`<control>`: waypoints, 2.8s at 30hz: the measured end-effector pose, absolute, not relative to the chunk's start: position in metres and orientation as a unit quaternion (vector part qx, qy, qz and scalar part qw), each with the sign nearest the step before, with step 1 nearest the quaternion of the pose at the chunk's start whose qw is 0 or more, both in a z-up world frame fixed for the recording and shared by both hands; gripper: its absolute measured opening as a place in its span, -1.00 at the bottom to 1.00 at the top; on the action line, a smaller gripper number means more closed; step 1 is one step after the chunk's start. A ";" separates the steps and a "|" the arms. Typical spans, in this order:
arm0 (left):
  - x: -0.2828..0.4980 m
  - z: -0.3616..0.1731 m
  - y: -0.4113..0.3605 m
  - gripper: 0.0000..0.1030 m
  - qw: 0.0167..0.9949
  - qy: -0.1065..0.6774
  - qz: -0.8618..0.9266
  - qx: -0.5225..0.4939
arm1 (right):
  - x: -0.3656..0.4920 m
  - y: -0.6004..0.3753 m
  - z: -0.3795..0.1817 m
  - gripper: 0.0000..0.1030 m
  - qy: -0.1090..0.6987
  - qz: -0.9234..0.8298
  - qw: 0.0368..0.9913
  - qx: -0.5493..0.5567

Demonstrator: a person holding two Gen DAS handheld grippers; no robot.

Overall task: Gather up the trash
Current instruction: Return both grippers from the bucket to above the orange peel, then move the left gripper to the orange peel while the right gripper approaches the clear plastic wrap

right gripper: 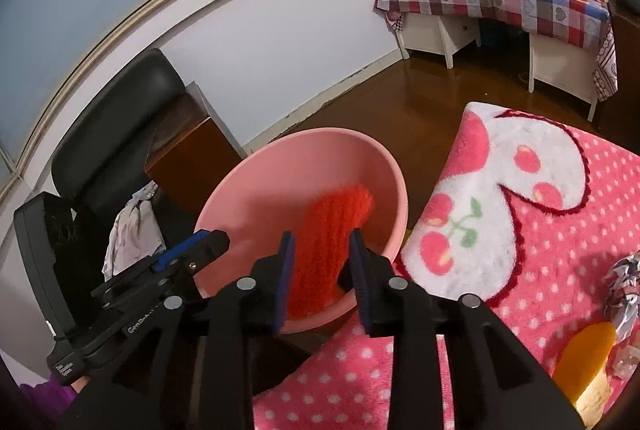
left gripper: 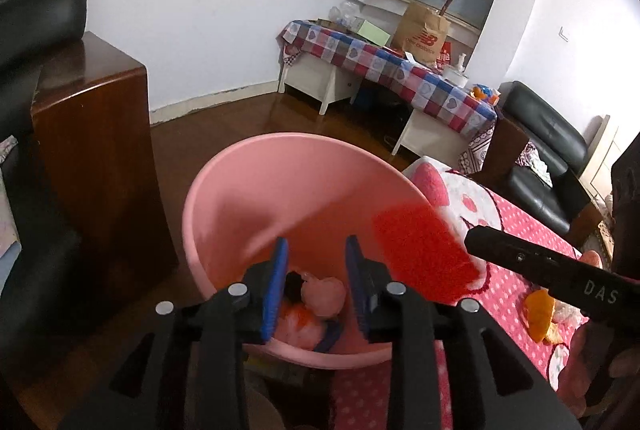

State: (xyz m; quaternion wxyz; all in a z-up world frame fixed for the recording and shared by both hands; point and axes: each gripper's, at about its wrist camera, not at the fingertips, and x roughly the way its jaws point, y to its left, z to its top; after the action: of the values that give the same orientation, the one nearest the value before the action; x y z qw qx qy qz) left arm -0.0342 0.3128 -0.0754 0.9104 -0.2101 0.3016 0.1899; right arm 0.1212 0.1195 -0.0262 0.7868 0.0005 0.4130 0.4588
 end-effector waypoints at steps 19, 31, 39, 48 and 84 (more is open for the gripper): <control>-0.012 -0.059 0.259 -0.33 0.917 0.323 0.140 -0.186 | 0.110 0.022 -0.020 -0.44 0.400 0.402 0.822 0.046; 0.013 -0.058 0.165 -0.32 0.917 0.363 0.076 -0.144 | 0.091 -0.075 -0.033 -0.44 0.396 0.337 0.849 0.090; 0.025 -0.059 0.103 -0.32 0.915 0.382 0.058 -0.114 | 0.084 -0.118 -0.040 -0.44 0.400 0.323 0.846 0.138; 0.032 -0.064 0.064 -0.32 0.908 0.407 0.043 -0.092 | 0.080 -0.151 -0.043 -0.42 0.395 0.290 0.857 0.160; 0.041 -0.065 0.009 -0.06 0.885 0.461 0.041 -0.044 | 0.062 -0.198 -0.026 0.09 0.323 0.354 0.855 0.199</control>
State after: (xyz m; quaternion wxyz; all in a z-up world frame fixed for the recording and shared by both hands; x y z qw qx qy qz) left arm 0.0409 0.0092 -0.0652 0.8853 -0.0437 0.4611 0.0413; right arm 0.0624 -0.1981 -0.0260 0.8549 0.1986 0.3231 0.3540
